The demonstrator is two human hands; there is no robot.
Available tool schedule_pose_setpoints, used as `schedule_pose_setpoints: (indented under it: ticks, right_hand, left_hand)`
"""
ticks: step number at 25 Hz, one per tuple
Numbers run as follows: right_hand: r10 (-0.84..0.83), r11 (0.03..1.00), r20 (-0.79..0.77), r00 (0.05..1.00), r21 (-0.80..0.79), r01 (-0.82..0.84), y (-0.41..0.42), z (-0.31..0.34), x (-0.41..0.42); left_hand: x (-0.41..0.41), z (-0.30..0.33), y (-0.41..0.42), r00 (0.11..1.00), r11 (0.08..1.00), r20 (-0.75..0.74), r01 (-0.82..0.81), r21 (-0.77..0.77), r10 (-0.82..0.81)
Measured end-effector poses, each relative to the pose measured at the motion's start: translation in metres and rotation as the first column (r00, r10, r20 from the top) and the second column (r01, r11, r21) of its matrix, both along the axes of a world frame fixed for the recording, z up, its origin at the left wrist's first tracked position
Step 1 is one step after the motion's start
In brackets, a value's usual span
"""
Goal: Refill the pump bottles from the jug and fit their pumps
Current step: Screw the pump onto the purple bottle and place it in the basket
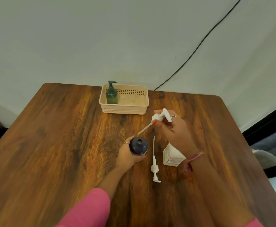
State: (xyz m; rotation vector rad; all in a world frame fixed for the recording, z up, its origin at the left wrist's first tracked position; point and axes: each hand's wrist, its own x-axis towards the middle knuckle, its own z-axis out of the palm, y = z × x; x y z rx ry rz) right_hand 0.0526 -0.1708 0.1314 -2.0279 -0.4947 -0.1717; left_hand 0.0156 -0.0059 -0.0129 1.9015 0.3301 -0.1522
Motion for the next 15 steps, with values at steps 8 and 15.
schedule_pose_setpoints:
  ticks: [8, 15]
  right_hand:
    - [0.042, 0.998, 0.049, 0.998, -0.048, -0.040, -0.005, 0.030, 0.008]
    - [0.121, 0.991, 0.089, 0.989, -0.065, -0.115, 0.013, 0.033, 0.017]
  left_hand:
    - [-0.008, 0.016, 0.006, 0.974, 0.977, 0.083, -0.213, 0.016, 0.211]
    - [-0.004, 0.051, 0.003, 0.955, 0.971, 0.181, -0.238, -0.011, 0.236]
